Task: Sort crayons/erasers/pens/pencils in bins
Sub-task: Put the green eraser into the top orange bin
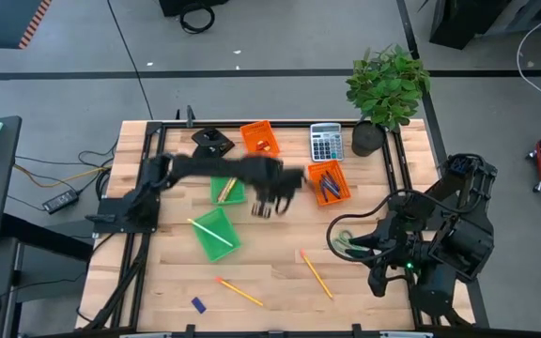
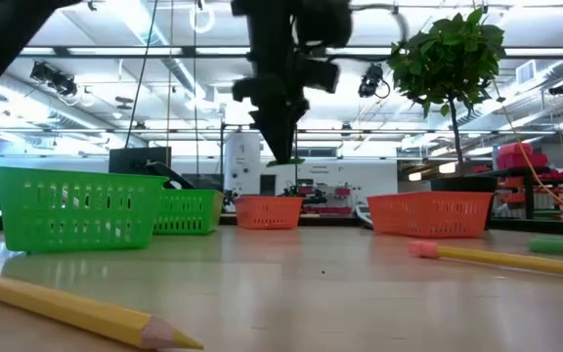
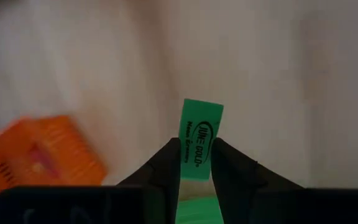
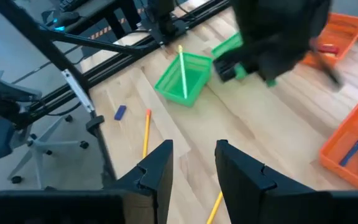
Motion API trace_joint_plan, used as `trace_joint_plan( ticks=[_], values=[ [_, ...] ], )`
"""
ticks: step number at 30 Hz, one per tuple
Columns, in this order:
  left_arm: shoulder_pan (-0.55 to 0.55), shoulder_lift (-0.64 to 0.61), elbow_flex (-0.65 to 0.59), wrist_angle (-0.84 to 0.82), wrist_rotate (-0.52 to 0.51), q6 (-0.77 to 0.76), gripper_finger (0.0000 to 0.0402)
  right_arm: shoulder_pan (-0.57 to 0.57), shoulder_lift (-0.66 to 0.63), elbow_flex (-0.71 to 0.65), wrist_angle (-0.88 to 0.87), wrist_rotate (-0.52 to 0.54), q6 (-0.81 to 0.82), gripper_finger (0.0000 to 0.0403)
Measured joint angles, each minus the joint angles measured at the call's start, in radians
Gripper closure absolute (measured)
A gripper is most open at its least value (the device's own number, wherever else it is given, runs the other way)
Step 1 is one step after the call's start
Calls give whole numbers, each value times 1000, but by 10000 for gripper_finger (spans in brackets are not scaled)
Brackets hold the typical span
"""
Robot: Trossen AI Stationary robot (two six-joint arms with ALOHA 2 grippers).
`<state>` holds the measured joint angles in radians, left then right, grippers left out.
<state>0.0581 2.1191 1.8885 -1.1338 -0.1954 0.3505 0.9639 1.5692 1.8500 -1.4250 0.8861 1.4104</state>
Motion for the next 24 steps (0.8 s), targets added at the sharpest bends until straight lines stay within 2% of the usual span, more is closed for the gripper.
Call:
trace_joint_plan(
  ticks=[6,12,18,24],
  values=[
    [252,-18,0,30,32,102,308,-62,0,0,-68,3,26,276],
    [418,-18,0,51,104,190,315,-183,0,0,-145,3,37,276],
    [500,-18,0,118,135,181,312,-317,0,0,-147,3,-5,276],
    [511,-5,0,155,152,130,303,-401,-1,0,-132,2,-8,276]
  ],
)
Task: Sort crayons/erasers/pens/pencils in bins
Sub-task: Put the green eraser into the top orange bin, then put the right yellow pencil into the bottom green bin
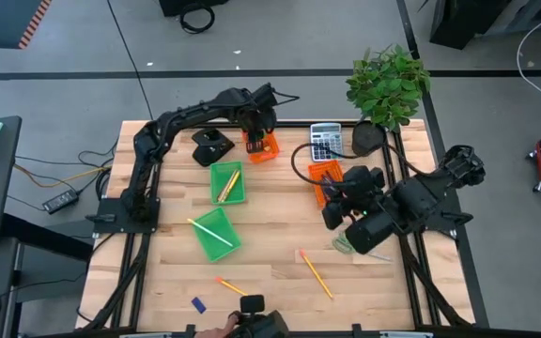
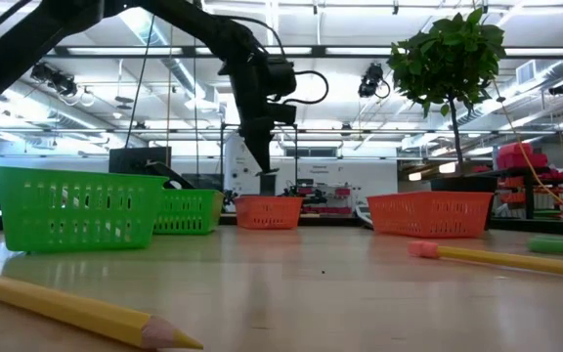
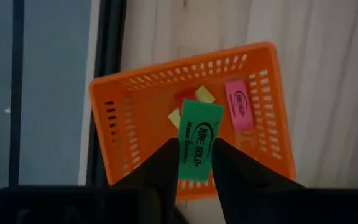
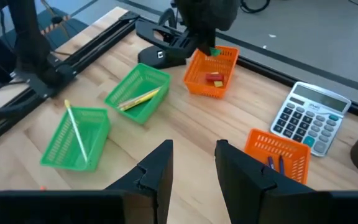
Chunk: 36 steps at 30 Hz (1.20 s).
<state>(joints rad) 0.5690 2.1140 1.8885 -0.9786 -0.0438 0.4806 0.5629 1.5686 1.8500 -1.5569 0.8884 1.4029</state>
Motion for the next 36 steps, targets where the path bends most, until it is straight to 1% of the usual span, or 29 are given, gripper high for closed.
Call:
trace_joint_plan(
  ticks=[3,7,10,12,15,18,21,23,26,28,30,34,36],
  values=[
    [1,5,1,15,5,-30,274,-12,0,0,17,-6,-11,276],
    [2,7,1,2,5,-32,216,-12,0,0,26,-7,-41,276],
    [1,7,1,-25,9,-65,175,-12,0,0,26,-20,-49,276],
    [-2,7,1,-60,40,-96,156,-12,0,0,26,-39,-50,276],
    [-24,7,1,-116,147,-163,143,-11,0,0,26,-97,-65,276],
    [-85,7,1,-139,249,-186,149,-10,0,0,26,-173,-68,276],
    [-179,6,1,-139,326,-136,167,3,-3,0,28,-259,-59,276],
    [-250,6,1,-139,366,-85,181,22,-7,5,37,-331,-37,276],
    [-368,5,1,-122,378,-9,202,80,-11,35,52,-411,8,276],
    [-442,6,1,-87,380,32,214,136,-12,48,69,-418,57,276],
    [-509,6,1,-8,374,41,225,199,-12,52,80,-410,117,276],
    [-611,6,1,232,323,-27,237,314,-11,41,92,-382,263,276],
    [-647,17,2,367,283,-52,239,370,-10,34,93,-349,331,276]
  ],
)
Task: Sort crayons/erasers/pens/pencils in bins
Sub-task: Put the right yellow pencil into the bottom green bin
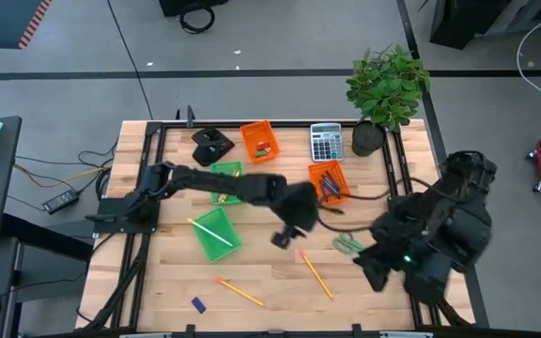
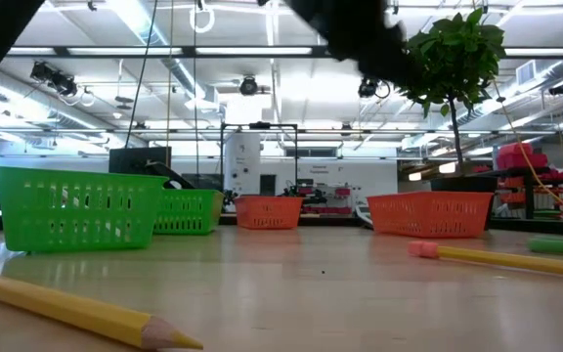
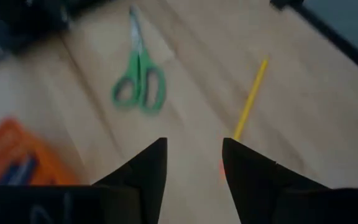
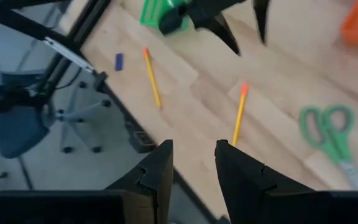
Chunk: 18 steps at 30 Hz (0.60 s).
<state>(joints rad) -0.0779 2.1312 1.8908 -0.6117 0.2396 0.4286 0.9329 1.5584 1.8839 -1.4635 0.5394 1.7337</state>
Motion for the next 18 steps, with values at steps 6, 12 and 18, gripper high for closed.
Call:
trace_joint_plan(
  ticks=[6,12,18],
  values=[
    [-60,73,-1,102,-26,-49,232,123,0,-36,53,57,123,276],
    [-79,118,-3,24,-27,-15,228,186,0,-58,68,58,203,276],
    [-67,167,-1,16,-27,86,228,189,0,-96,65,56,251,276]
  ],
)
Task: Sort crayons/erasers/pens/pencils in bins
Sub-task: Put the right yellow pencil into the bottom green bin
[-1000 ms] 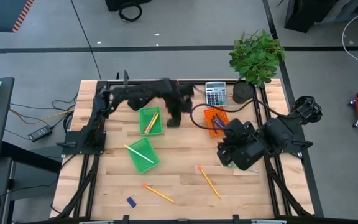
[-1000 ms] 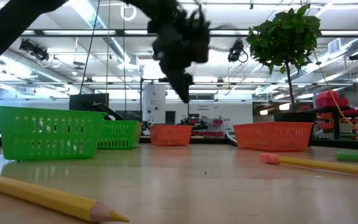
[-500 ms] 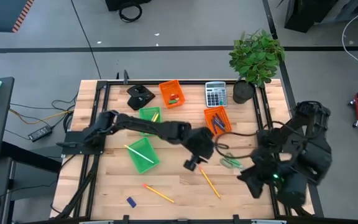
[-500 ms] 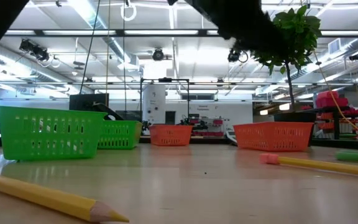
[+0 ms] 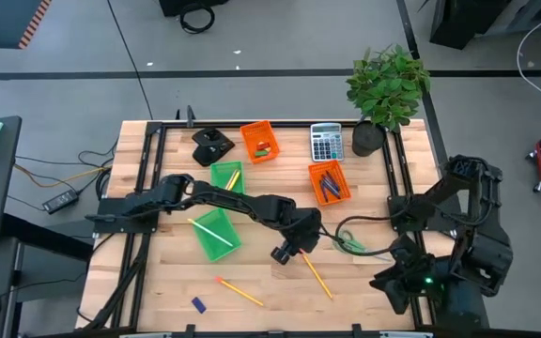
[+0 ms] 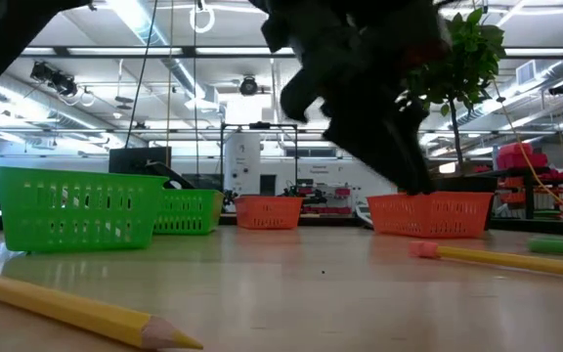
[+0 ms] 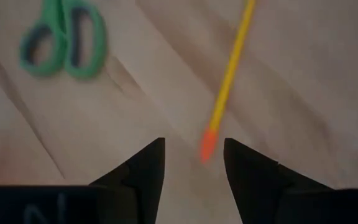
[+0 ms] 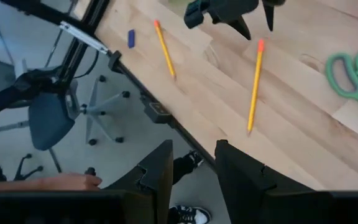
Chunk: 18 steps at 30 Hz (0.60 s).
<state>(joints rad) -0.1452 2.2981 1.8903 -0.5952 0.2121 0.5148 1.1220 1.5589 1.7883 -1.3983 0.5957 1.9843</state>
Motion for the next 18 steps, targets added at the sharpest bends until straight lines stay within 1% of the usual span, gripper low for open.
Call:
trace_joint_plan(
  ticks=[2,4,6,8,10,12,18],
  values=[
    [3,5,-3,-39,-1,26,227,0,0,-12,1,-5,13,276],
    [4,21,1,-3,1,45,227,-2,0,-20,-1,-10,33,276],
    [5,24,-2,-35,2,55,227,-2,0,-25,-1,-11,46,276],
    [4,40,1,-8,2,79,227,-3,0,-27,-10,-12,60,276],
    [3,43,-2,-35,6,100,226,-2,0,-27,-10,-12,62,276],
    [-2,49,0,-9,7,126,224,-2,0,-27,-10,-13,62,276],
    [-6,68,0,-4,6,125,228,-9,0,-27,-17,-13,62,276]
  ],
)
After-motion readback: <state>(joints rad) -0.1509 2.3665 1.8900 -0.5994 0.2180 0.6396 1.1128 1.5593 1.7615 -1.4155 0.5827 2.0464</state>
